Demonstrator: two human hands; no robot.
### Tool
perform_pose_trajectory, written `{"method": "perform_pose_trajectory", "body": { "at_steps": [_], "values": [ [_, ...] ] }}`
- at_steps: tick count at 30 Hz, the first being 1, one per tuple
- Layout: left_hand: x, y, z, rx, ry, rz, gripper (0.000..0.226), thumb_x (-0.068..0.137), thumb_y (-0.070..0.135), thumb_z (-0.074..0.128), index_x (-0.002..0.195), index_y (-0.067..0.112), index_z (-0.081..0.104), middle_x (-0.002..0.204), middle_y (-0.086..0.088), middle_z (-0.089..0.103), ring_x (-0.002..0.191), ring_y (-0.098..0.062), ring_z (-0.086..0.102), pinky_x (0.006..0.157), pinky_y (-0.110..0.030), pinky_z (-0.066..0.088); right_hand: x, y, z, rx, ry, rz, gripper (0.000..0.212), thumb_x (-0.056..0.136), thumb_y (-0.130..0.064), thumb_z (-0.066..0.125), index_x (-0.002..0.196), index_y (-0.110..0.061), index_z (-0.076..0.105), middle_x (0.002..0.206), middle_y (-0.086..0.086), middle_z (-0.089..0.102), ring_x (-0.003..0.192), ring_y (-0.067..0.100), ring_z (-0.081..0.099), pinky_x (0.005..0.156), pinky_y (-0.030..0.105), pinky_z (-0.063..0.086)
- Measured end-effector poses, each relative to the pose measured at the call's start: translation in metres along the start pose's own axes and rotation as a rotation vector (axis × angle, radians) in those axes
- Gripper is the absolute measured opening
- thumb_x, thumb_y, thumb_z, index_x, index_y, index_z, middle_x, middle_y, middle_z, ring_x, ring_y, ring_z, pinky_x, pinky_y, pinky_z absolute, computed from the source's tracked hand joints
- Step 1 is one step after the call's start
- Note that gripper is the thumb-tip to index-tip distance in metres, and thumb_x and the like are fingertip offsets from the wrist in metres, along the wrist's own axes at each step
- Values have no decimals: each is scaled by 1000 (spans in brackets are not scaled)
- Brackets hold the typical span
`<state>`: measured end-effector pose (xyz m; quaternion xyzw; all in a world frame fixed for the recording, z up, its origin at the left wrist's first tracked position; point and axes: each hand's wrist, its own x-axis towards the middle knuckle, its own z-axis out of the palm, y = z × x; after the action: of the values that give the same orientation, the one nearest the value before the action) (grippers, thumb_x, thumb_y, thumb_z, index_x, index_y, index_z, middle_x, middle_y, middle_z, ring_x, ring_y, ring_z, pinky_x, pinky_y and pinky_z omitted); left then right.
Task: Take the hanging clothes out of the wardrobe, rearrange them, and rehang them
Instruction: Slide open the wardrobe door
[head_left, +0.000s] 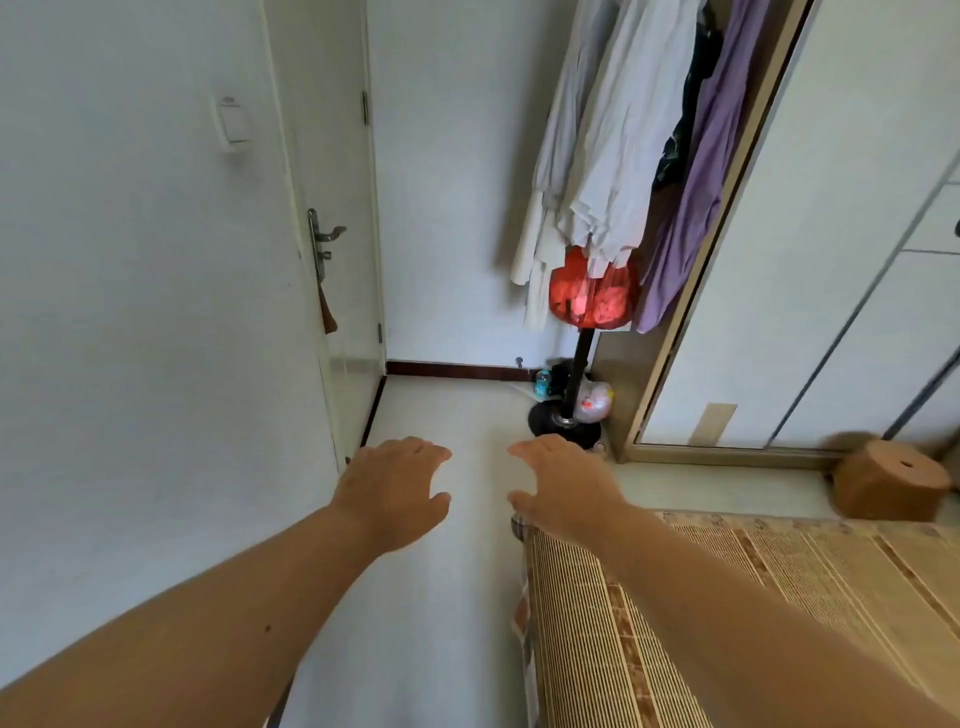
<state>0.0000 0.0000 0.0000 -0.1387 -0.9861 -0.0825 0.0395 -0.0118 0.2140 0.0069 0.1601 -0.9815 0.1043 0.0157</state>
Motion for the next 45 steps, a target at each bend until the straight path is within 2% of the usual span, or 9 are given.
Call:
{"method": "perform_pose_trajectory", "body": {
  "at_steps": [5, 12, 20, 25, 32, 39, 45],
  "values": [
    [44, -21, 20, -16, -80, -27, 56, 90, 47, 45, 142, 29, 37, 146, 7, 43, 132, -15, 40, 108, -38, 30, 42, 18, 22, 19, -128, 47, 59, 87, -46, 54, 140, -32, 36, 146, -4, 38, 133, 19, 35, 109, 42, 31],
    [138, -68, 42, -18, -212, 41, 54, 91, 47, 43, 142, 28, 39, 142, 4, 47, 129, -16, 43, 109, -37, 32, 135, 37, 50, 13, -176, 99, 56, 87, -47, 55, 139, -33, 39, 145, -6, 39, 134, 18, 33, 111, 42, 27],
    [261, -146, 48, -12, -338, 152, 52, 93, 47, 41, 142, 31, 36, 143, 6, 45, 129, -13, 42, 109, -33, 30, 259, 46, 72, 79, -226, 238, 53, 88, -50, 54, 137, -34, 41, 144, -5, 40, 131, 19, 38, 109, 41, 31],
    [322, -167, 65, -45, -377, 195, 49, 94, 46, 41, 141, 31, 39, 141, 10, 45, 128, -9, 42, 108, -29, 30, 303, 73, 79, 130, -287, 304, 55, 87, -49, 55, 138, -34, 40, 144, -5, 39, 128, 18, 43, 108, 40, 32],
    [447, -159, 87, -47, -340, 321, 46, 93, 48, 40, 137, 34, 44, 137, 12, 51, 124, -8, 47, 106, -28, 33, 369, 158, 82, 163, -234, 413, 56, 86, -51, 58, 137, -35, 41, 145, -6, 36, 129, 15, 41, 109, 39, 33],
    [602, -114, 108, -86, -369, 388, 47, 91, 47, 42, 136, 35, 44, 135, 11, 53, 120, -8, 49, 101, -27, 37, 449, 266, 68, 153, -236, 522, 58, 85, -52, 58, 137, -33, 41, 148, -5, 33, 130, 17, 40, 108, 42, 33],
    [702, -65, 124, -207, -395, 421, 49, 92, 43, 47, 140, 34, 40, 143, 11, 45, 130, -9, 42, 107, -28, 33, 495, 334, 48, 131, -194, 617, 58, 85, -50, 56, 139, -34, 39, 148, -5, 35, 135, 17, 31, 109, 43, 29]
  ]
}}
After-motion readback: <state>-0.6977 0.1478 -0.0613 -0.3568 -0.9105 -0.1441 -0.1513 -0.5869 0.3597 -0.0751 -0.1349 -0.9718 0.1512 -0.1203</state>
